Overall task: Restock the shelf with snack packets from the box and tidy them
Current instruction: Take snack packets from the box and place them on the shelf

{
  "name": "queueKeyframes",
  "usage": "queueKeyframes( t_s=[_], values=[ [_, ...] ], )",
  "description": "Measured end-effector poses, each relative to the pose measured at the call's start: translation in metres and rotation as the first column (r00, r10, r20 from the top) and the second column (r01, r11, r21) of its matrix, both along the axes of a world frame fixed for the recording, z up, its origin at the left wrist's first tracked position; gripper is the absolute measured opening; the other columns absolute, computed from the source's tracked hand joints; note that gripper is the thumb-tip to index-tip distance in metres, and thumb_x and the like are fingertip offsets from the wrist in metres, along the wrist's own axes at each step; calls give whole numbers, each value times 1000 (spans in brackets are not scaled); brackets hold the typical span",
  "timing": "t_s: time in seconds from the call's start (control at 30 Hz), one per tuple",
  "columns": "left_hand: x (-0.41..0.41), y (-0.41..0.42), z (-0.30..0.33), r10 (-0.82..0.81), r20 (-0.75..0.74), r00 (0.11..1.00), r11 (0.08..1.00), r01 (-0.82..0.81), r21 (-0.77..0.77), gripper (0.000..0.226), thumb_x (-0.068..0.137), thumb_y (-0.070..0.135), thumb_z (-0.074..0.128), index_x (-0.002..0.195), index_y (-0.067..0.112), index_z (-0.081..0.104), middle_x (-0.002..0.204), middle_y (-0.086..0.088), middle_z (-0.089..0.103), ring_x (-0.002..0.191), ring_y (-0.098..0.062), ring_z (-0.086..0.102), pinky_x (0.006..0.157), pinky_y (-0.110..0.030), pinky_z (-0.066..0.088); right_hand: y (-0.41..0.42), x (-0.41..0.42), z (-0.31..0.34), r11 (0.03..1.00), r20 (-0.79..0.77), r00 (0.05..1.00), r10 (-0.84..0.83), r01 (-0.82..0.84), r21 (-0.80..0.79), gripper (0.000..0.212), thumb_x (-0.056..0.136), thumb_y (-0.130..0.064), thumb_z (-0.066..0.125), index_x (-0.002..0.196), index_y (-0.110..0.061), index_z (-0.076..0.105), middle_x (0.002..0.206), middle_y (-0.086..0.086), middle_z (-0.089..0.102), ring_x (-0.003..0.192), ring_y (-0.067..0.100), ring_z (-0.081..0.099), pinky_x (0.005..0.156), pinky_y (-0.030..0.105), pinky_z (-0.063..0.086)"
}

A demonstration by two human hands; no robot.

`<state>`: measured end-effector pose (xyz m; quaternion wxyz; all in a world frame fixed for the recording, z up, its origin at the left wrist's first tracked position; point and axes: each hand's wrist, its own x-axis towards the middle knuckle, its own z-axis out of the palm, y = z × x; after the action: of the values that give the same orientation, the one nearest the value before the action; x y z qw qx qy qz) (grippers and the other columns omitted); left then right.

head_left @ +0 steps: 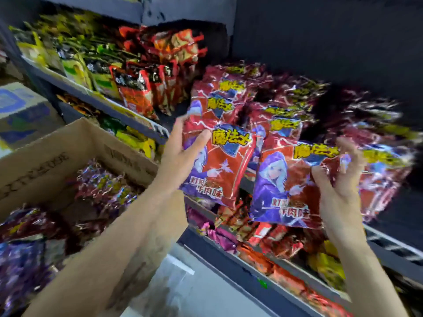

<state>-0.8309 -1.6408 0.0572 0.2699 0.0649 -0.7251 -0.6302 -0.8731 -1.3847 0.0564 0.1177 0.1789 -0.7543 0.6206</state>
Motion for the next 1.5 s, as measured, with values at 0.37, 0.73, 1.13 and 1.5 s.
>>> queueKeyframes(
  t_s=[0.37,0.73,1.13,1.5],
  values=[
    [-128,89,-9,119,125,985,986,-102,-134,70,91,47,55,147,14,30,144,1,44,133,-16,39,112,-30,28,70,-37,17,998,54,997,-49,51,-26,66,85,-30,67,134,-53,30,147,-9,36,134,17,40,109,50,36],
    [-161,96,12,152,5,988,966,-148,-213,56,94,29,56,140,1,37,113,15,53,98,28,45,84,5,28,-2,-63,3,976,-160,977,-138,162,145,96,78,-4,75,147,-29,12,136,-39,11,125,-28,10,99,-5,14],
    [-122,61,-7,-72,180,981,931,131,-341,55,97,10,48,146,5,25,108,20,43,102,8,42,71,8,31,-28,-45,-32,936,-332,928,-171,258,238,88,80,3,71,145,-19,16,138,4,33,113,12,31,86,0,30],
    [-113,57,-16,-148,337,930,952,226,-206,60,97,38,42,150,20,19,138,16,32,128,-5,33,109,-28,27,-30,-50,-32,958,-197,979,-59,111,263,95,81,-2,73,143,-32,7,142,-33,0,142,10,14,84,-12,20]
  ],
)
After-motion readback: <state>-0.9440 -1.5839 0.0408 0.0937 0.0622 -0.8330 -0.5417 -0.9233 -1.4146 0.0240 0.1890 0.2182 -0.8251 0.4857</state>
